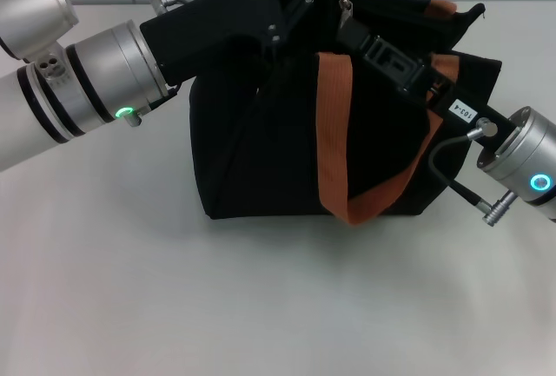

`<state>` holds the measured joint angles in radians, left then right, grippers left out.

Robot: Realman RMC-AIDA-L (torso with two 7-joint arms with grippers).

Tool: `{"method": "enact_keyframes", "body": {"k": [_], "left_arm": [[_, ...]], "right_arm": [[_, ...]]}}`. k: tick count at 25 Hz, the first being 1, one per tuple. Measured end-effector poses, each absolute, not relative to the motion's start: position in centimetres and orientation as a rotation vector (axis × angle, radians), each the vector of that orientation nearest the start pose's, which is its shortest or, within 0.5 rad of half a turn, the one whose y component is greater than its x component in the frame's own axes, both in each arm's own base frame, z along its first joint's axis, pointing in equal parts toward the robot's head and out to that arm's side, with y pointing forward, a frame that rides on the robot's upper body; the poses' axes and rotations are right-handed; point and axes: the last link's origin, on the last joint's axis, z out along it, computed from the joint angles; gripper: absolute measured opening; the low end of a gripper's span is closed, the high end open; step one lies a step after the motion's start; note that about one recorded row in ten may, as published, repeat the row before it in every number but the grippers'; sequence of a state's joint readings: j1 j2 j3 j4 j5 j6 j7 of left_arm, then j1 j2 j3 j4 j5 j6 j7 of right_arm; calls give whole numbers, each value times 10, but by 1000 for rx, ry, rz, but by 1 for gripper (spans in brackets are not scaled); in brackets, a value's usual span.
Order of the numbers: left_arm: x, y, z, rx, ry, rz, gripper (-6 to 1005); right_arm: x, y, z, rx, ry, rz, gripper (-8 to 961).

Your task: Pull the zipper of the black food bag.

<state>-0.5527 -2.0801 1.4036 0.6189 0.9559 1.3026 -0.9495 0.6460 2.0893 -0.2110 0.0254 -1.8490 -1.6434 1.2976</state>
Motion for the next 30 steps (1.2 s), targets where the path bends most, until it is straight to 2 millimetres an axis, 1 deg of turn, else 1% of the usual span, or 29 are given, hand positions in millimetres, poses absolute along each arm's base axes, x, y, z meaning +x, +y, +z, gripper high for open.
{"method": "enact_keyframes", "body": {"k": [22, 30], "left_arm": [[-156, 363, -25, -2414, -89, -1203, 71], [-155, 363, -26, -2418, -89, -1203, 73]], "right_arm": [[230, 318, -36, -2139, 1134, 1641, -3], [223, 322, -38, -2174, 1114, 1633, -2]]}}
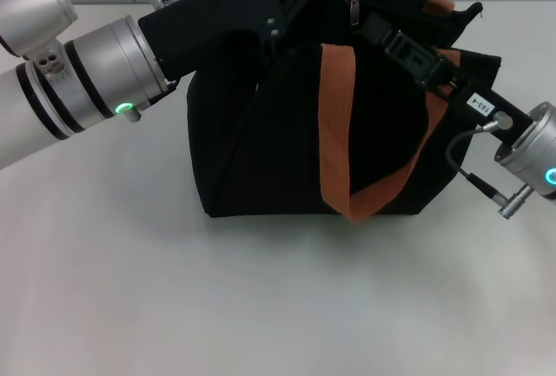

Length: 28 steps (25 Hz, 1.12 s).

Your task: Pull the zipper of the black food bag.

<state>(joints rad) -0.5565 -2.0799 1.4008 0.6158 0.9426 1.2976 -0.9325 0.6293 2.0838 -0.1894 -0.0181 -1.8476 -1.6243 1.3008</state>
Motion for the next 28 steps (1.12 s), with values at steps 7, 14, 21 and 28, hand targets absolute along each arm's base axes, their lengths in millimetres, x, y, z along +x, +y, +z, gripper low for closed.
{"method": "enact_keyframes", "body": {"k": [7, 14, 21, 28], "left_arm": [[-155, 363, -26, -2419, -88, -1204, 75], [-154, 363, -27, -2422, -86, -1205, 77], [-154, 363, -27, -2424, -92, -1206, 79], [-154, 363, -27, -2426, -93, -1207, 81]], "right_arm": [[227, 317, -34, -2144, 985, 1629, 13], [220, 320, -36, -2186, 945, 1620, 100], [217, 322, -39, -2208, 950, 1606, 372], [217, 318, -42, -2236, 982, 1610, 482]]}}
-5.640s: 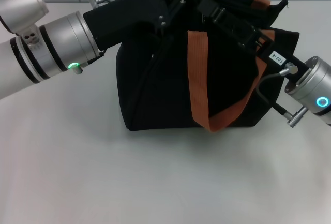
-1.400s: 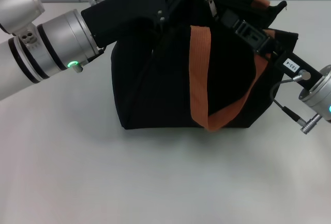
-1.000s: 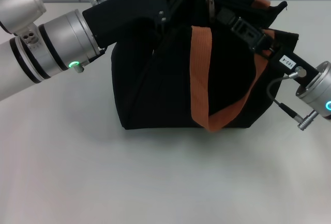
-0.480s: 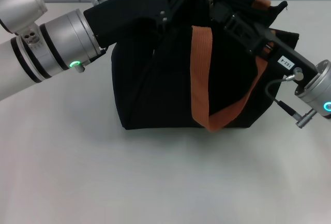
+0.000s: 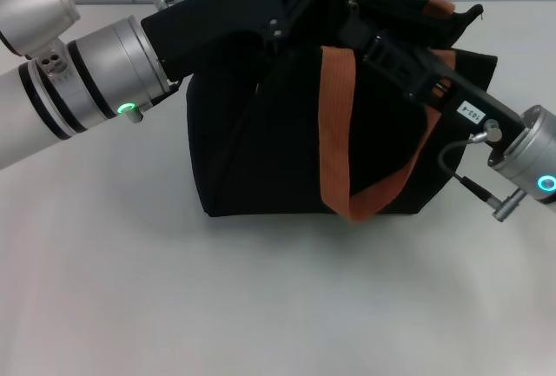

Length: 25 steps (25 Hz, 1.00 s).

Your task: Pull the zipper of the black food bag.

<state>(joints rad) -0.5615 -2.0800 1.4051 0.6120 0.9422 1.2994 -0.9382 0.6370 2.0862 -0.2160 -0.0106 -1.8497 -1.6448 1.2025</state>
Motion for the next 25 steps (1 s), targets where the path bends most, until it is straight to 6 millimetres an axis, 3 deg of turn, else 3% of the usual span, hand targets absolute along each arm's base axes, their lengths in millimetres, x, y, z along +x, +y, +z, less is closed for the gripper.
{"method": "enact_keyframes", "body": {"k": [12, 18, 25], "left_arm": [[-155, 362, -27, -2427, -99, -1210, 84], [-155, 360, -27, -2428, -99, -1216, 86], [-151, 358, -29, -2429, -100, -1244, 88]], "right_arm": [[216, 313, -37, -2236, 970, 1666, 481], [227, 308, -22, -2225, 888, 1663, 475], [234, 315, -12, -2235, 918, 1617, 474]]}}
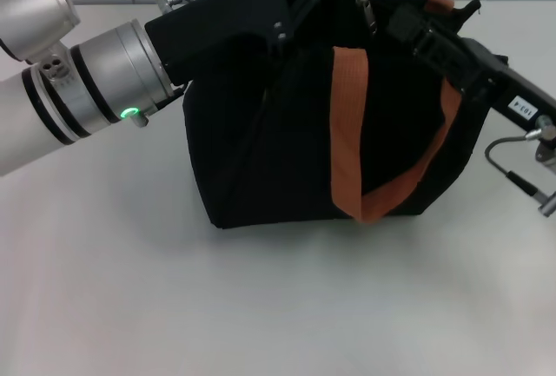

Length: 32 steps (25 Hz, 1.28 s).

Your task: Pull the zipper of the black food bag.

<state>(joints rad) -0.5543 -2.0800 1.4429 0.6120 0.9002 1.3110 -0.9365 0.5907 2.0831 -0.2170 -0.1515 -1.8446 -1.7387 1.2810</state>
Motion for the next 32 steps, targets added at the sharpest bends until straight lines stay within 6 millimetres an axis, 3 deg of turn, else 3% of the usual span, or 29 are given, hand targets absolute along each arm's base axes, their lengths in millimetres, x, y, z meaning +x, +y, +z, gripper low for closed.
{"method": "enact_keyframes", "body": {"k": [19, 32], "left_arm": [[-149, 358, -32, -2438, -100, -1242, 93], [-148, 359, -32, -2438, -98, -1241, 97]], "right_arm": [[224, 330, -11, -2332, 817, 1506, 473], [218, 329, -17, -2408, 773, 1481, 465]]}}
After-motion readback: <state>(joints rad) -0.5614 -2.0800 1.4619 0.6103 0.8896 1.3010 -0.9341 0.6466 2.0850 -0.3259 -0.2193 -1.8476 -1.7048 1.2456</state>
